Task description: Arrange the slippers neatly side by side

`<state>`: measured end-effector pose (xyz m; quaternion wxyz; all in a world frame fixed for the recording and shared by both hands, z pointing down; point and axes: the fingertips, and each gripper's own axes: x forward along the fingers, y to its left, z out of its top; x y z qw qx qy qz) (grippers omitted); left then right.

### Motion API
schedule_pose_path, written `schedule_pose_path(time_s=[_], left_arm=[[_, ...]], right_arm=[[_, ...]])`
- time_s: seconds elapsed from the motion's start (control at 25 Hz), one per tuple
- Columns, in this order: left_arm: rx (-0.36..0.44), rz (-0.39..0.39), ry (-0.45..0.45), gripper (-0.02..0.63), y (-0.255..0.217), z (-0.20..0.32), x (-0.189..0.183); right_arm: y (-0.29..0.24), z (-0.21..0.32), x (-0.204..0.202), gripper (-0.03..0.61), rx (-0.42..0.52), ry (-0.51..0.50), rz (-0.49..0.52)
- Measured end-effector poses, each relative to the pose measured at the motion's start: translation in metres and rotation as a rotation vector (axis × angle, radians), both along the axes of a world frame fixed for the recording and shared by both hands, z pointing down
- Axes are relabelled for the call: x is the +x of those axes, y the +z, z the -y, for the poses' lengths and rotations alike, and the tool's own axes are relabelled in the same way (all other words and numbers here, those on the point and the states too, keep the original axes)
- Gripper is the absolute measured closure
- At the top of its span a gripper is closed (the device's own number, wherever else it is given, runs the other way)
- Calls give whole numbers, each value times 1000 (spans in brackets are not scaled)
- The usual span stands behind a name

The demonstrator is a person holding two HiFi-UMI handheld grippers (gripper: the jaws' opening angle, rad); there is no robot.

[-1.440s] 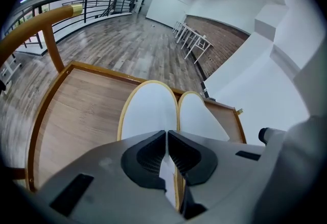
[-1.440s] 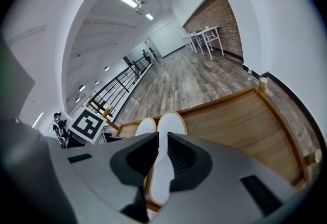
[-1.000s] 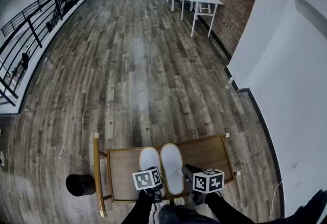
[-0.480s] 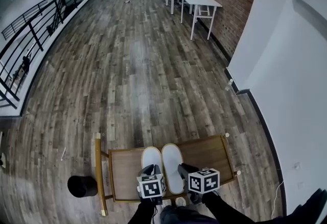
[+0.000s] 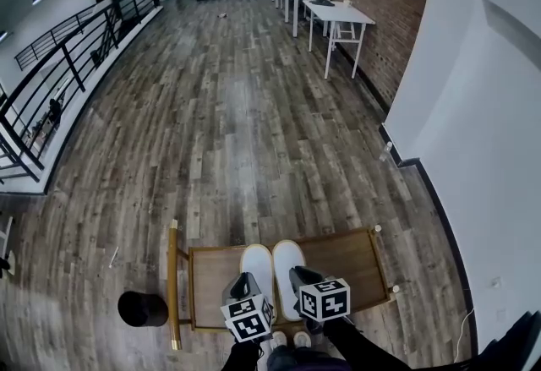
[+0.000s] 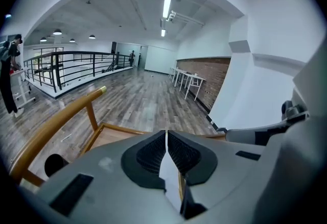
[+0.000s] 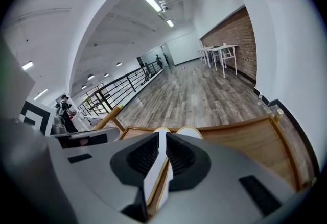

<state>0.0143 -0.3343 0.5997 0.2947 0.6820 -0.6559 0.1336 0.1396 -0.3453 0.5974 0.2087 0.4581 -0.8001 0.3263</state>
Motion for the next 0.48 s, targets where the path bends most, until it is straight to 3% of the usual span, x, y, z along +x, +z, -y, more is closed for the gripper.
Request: schedule_pose_path(time_s=[0.48], left_arm=[[114, 82, 104, 601, -43, -8, 32]], right_arm=[[-47, 1, -9, 542, 188, -7, -97]])
